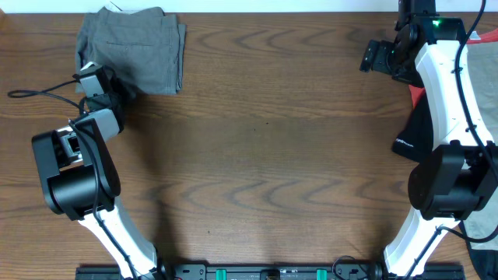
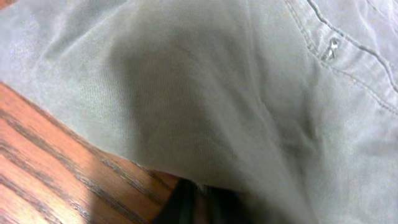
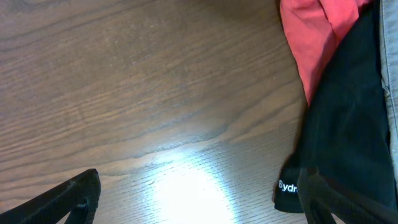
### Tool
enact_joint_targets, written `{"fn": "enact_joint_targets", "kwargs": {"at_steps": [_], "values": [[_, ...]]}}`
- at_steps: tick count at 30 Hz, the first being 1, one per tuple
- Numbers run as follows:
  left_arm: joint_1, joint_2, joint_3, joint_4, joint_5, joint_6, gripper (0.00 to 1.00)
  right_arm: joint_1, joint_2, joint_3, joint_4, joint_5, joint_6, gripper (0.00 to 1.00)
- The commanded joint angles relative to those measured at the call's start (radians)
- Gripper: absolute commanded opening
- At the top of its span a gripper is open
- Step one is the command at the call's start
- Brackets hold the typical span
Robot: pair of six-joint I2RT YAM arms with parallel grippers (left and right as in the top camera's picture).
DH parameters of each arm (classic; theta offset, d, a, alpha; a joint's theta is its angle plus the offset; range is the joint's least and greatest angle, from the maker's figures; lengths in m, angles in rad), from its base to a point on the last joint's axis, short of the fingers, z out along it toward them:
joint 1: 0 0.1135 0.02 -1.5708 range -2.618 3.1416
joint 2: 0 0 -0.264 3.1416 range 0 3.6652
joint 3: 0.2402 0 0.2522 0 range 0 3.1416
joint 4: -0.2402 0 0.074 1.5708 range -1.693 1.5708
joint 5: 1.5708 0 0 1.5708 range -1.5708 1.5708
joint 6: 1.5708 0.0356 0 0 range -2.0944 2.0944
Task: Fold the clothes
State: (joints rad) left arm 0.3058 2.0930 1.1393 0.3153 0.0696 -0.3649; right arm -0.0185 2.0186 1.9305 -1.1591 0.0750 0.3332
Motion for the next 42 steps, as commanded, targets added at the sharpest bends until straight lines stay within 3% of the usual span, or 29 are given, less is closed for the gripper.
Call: {"fn": "enact_joint_targets", "kwargs": {"at_steps": [1,12,16,19,23,34,42], "values": [[0.000,0.022,-0.003,0.005,-0.015,0.023,0.38,-0.006,-0.003,-0.005,-0.001,0.000,0.014,0.99],[0.043,-0.083,-0.003,-0.187,-0.014,0.054,0.66,-0.006,-0.003,-0.005,-0.001,0.000,0.014,0.99],[0.051,-0.188,-0.003,-0.287,-0.014,0.054,0.90,-0.006,-0.003,-0.005,-0.001,0.000,0.014,0.99],[0.051,-0.273,-0.003,-0.366,-0.010,0.053,0.98,-0.006,-0.003,-0.005,-0.001,0.000,0.014,0.99],[0.051,-0.400,-0.003,-0.507,0.025,0.038,0.98,-0.006,-0.003,-0.005,-0.001,0.000,0.014,0.99],[0.051,-0.786,-0.003,-0.921,0.332,0.039,0.98,-0.006,-0.003,-0.005,-0.001,0.000,0.014,0.99],[0.051,-1.075,-0.003,-1.217,0.361,0.038,0.98,-0.006,-0.003,-0.005,-0.001,0.000,0.014,0.99]]}}
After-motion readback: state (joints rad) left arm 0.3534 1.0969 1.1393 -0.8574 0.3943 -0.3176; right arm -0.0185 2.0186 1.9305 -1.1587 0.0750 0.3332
